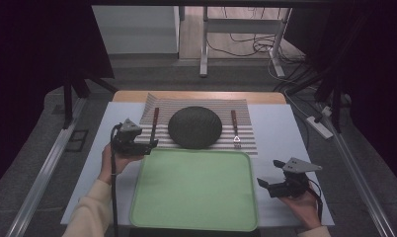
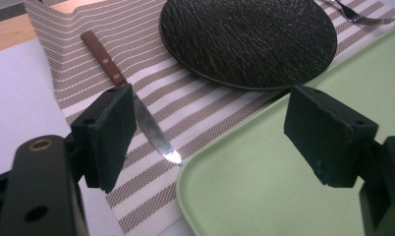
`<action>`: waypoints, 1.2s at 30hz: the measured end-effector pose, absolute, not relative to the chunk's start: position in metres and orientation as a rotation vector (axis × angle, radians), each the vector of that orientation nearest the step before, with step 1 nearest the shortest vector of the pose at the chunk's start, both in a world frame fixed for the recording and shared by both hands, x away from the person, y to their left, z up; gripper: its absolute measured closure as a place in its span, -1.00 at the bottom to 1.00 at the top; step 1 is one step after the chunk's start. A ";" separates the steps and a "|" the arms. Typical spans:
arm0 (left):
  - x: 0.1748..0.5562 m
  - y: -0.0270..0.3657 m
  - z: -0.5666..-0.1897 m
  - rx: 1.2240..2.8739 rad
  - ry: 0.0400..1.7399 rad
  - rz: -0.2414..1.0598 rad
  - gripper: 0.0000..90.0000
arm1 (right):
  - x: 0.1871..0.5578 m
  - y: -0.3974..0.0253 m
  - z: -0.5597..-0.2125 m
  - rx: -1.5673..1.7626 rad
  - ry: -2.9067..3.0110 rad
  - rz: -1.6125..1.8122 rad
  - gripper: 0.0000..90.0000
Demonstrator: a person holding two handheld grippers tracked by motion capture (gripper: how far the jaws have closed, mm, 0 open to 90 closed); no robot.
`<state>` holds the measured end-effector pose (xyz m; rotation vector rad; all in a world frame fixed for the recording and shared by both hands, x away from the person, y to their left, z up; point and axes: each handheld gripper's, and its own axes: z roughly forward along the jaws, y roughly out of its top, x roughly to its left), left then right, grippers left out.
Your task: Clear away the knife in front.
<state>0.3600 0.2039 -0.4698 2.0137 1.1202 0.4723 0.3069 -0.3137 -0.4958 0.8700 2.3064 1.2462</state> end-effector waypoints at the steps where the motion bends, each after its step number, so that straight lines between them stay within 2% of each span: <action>1: 0.360 0.204 -0.470 2.014 1.120 0.472 -0.53 | 0.306 -0.313 -0.496 0.868 2.308 1.244 -0.85; 16: 0.400 0.190 -0.485 2.072 1.135 0.430 -0.52 | 0.308 -0.313 -0.498 0.869 2.324 1.222 -0.85; 22: 0.408 0.190 -0.495 2.096 1.144 0.399 -0.45 | 0.308 -0.313 -0.498 0.870 2.326 1.217 -0.85; 25: 0.411 0.191 -0.499 2.087 1.156 0.393 -0.34 | 0.307 -0.313 -0.498 0.865 2.331 1.216 -0.85; 29: 0.419 0.191 -0.510 2.117 1.147 0.388 -0.09 | 0.308 -0.313 -0.499 0.864 2.335 1.209 -0.85; 30: 0.421 0.191 -0.512 2.117 1.146 0.382 0.05 | 0.308 -0.313 -0.499 0.863 2.338 1.207 -0.85; 33: 0.424 0.190 -0.517 2.140 1.133 0.360 0.27 | 0.308 -0.313 -0.499 0.864 2.340 1.200 -0.85; 36: 0.426 0.189 -0.521 2.175 1.128 0.335 0.63 | 0.308 -0.313 -0.500 0.863 2.342 1.197 -0.85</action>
